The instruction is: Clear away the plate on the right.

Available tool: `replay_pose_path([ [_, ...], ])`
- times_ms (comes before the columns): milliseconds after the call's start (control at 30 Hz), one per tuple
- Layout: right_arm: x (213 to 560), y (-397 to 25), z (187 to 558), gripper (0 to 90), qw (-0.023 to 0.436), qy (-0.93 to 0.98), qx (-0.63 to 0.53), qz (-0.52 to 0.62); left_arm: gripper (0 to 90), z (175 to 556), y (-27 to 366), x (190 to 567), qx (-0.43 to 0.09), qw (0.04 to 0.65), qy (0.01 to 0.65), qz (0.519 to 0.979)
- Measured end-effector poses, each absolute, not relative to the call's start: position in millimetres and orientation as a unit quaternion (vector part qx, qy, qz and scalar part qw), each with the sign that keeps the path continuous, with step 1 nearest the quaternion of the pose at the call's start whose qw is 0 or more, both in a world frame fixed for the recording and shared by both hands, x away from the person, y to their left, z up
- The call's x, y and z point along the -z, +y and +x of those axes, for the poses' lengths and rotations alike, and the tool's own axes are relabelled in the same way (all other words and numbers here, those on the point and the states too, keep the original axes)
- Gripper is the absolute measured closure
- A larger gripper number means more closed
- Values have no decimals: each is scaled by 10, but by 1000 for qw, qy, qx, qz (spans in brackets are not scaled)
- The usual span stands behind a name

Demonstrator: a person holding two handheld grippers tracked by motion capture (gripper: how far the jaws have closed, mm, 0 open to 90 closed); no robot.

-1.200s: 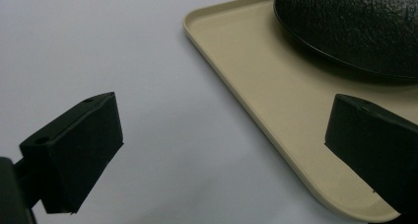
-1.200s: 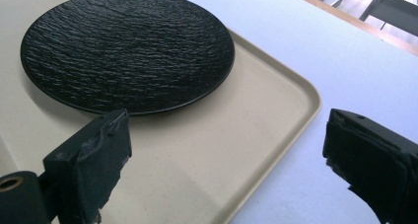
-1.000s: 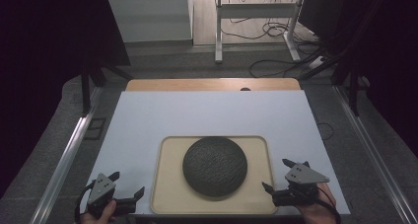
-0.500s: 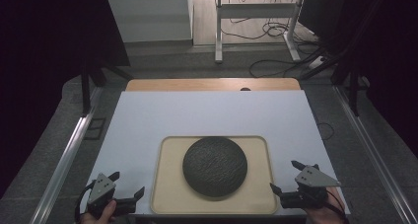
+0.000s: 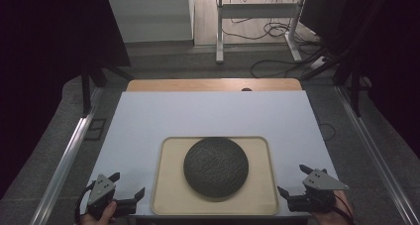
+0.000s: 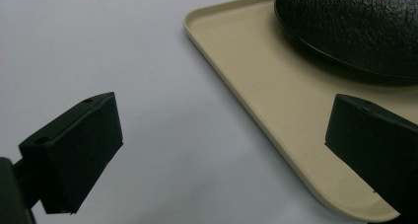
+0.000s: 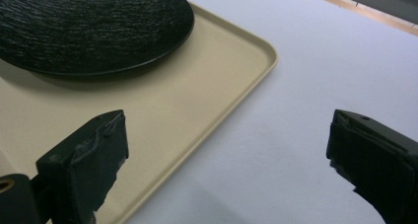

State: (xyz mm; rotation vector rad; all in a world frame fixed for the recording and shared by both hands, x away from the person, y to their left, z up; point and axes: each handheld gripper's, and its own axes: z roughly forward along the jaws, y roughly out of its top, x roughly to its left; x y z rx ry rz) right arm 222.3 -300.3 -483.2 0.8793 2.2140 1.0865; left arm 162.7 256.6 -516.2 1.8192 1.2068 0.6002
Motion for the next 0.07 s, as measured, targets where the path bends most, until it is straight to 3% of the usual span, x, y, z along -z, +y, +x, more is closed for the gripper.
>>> replay_pose_path([
  [67,4838,-3011,2227,25,259,817,-400,325,5,1635,2559,5159,-240,424,482,728],
])
